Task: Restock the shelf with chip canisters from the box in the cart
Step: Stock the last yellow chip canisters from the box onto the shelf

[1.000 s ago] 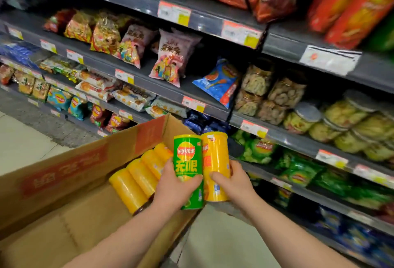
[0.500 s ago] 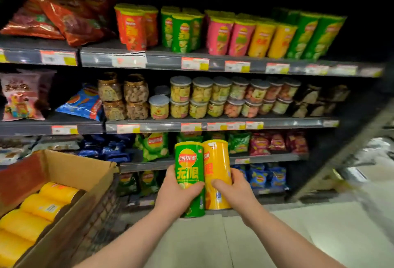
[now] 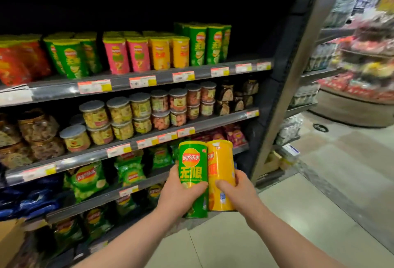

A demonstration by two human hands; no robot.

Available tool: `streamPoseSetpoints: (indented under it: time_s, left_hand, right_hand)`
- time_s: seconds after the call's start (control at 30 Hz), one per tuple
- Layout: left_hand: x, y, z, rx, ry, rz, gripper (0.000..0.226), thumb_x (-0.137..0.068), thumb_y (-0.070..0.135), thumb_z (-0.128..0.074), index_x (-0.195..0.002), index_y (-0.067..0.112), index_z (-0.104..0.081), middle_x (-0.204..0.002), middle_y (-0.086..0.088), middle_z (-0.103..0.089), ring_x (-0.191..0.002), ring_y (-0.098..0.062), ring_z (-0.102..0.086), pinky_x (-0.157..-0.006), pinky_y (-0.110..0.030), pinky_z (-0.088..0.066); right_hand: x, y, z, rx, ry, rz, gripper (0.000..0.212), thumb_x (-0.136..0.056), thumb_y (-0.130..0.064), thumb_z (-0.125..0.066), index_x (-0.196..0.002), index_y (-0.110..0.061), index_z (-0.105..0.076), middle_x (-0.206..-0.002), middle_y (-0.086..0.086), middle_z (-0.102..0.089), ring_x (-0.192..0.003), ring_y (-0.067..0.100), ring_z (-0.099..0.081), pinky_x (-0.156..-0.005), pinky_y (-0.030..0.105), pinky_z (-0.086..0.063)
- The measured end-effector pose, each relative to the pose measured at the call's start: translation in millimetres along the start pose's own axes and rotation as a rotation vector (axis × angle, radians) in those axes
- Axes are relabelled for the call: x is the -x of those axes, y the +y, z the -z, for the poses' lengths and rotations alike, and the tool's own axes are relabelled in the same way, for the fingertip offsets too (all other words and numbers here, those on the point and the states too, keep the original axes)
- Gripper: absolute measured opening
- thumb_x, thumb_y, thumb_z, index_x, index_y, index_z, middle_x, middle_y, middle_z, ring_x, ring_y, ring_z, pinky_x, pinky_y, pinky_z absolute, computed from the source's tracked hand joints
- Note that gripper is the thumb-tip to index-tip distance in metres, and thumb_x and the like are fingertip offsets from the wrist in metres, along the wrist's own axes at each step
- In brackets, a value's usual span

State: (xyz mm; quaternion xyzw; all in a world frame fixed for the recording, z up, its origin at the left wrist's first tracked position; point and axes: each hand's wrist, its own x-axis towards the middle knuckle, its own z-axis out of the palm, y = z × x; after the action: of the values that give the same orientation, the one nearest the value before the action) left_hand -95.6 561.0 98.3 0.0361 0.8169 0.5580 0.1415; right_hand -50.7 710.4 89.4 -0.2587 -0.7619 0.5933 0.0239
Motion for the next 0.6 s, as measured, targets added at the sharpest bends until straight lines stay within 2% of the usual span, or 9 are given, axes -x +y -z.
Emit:
streamPoseSetpoints:
  time_s: [0.1, 0.17, 0.27, 0.4, 0.5, 0.6]
  left_hand:
    - [-20.7, 17.2, -19.5, 0.003, -0.039, -0.03, 0.061, -0.075, 0.029, -0.076, -0.114, 0.033, -0.029, -0.09, 0.019, -0.052, -0.083, -0.001, -0.055, -0.073, -0.028, -0.047]
    - [-36.7, 30.0, -33.4, 0.002, -0.061, -0.058, 0.06, -0.076, 0.028, -0.075, -0.119, 0.031, -0.032, -0.089, 0.02, -0.05, -0.08, 0.001, -0.053, -0.069, -0.025, -0.043]
    - [-69.3, 46.8, -55.6, 0.02, -0.096, -0.086, 0.07, -0.075, 0.027, -0.076, -0.132, 0.024, -0.035, -0.09, 0.021, -0.051, -0.083, -0.002, -0.055, -0.075, -0.026, -0.043]
    - [-116.1, 77.1, -80.9, 0.05, -0.158, -0.125, 0.062, -0.076, 0.027, -0.076, -0.122, 0.029, -0.036, -0.092, 0.018, -0.055, -0.082, 0.002, -0.055, -0.064, -0.017, -0.043]
    - [-154.5, 99.1, -91.2, 0.05, -0.188, -0.153, 0.061, -0.074, 0.03, -0.076, -0.121, 0.031, -0.037, -0.096, 0.015, -0.059, -0.086, -0.003, -0.06, -0.075, -0.026, -0.05]
    - [-191.9, 117.4, -98.0, 0.042, -0.189, -0.196, 0.058, -0.074, 0.031, -0.076, -0.116, 0.034, -0.036, -0.096, 0.016, -0.058, -0.087, -0.003, -0.059, -0.082, -0.031, -0.05]
  right_hand:
    - [-16.8, -3.9, 24.0, -0.015, 0.027, 0.025, 0.038, -0.084, -0.024, -0.066, -0.112, -0.028, -0.039, -0.095, -0.01, -0.054, -0.089, 0.011, -0.06, -0.07, 0.025, -0.051]
    - [-30.8, -9.4, 41.1, -0.021, 0.04, 0.034, 0.039, -0.086, -0.025, -0.065, -0.113, -0.027, -0.038, -0.093, -0.013, -0.052, -0.087, 0.008, -0.059, -0.068, 0.022, -0.05]
    - [-58.2, -18.7, 65.2, -0.01, 0.085, 0.026, 0.042, -0.086, -0.027, -0.065, -0.115, -0.028, -0.035, -0.096, -0.011, -0.051, -0.091, 0.012, -0.06, -0.069, 0.023, -0.051]
    - [-103.4, -37.7, 96.5, -0.012, 0.152, 0.029, 0.043, -0.084, -0.025, -0.066, -0.114, -0.029, -0.035, -0.097, -0.011, -0.052, -0.095, 0.016, -0.062, -0.077, 0.031, -0.055]
    - [-140.2, -56.2, 111.3, -0.001, 0.188, 0.044, 0.042, -0.084, -0.024, -0.067, -0.114, -0.027, -0.039, -0.1, -0.008, -0.056, -0.094, 0.017, -0.063, -0.081, 0.035, -0.055]
    - [-174.2, -70.9, 118.8, 0.011, 0.22, 0.067, 0.042, -0.083, -0.026, -0.067, -0.117, -0.024, -0.042, -0.104, -0.004, -0.059, -0.094, 0.018, -0.064, -0.084, 0.039, -0.055]
